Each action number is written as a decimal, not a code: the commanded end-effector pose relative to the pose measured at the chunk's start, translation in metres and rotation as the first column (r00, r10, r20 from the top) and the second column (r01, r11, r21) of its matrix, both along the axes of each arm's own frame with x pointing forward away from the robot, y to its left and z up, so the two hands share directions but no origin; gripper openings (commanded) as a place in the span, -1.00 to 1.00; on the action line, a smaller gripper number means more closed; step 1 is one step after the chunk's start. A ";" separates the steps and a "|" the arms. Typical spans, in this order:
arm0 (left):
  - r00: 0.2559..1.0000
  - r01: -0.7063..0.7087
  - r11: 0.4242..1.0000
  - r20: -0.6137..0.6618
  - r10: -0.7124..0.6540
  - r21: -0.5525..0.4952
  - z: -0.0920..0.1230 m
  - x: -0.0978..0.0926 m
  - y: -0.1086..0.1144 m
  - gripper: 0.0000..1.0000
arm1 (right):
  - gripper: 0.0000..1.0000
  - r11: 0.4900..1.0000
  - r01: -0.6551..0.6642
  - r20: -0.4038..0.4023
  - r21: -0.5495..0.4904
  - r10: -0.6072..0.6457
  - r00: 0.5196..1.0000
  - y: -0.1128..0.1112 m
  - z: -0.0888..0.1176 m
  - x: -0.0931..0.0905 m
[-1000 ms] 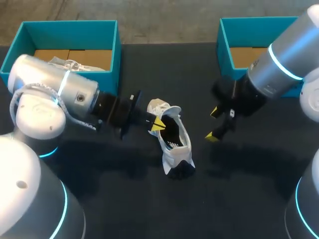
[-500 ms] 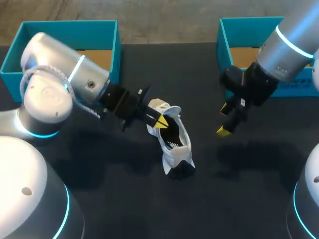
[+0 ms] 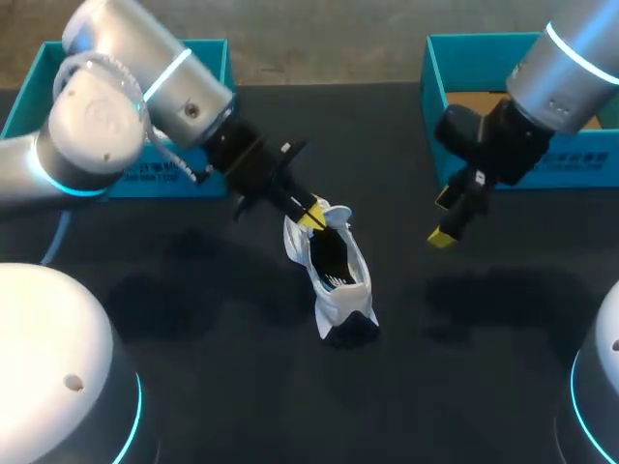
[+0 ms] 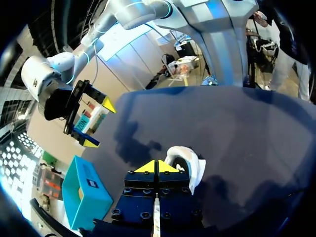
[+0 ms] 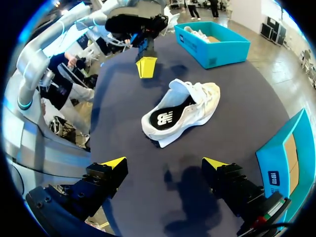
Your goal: Take the shoe out of the shoebox, open the shoe tongue, remove and reinsert the insole, then place the shoe into the shoebox
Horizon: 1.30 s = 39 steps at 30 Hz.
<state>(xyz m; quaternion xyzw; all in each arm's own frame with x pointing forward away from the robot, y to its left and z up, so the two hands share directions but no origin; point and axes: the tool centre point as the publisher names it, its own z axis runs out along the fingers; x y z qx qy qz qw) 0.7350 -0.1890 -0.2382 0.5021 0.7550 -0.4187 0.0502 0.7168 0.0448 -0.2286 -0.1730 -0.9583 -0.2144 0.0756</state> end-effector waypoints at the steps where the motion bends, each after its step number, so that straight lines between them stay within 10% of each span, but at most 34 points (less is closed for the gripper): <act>1: 0.997 0.080 0.991 -0.024 -0.077 0.111 0.002 0.003 -0.003 -1.00 | 1.00 1.000 0.002 0.003 0.001 -0.002 1.000 -0.001 -0.001 -0.002; 20: 0.997 0.080 0.991 -0.024 -0.077 0.111 0.002 0.003 -0.003 -1.00 | 1.00 1.000 0.002 0.003 0.001 -0.002 1.000 -0.001 -0.001 -0.002; 39: 0.962 0.264 0.899 -0.027 -0.272 0.348 -0.032 0.004 -0.006 -1.00 | 1.00 0.994 0.037 0.050 -0.106 -0.032 0.998 -0.076 0.056 0.003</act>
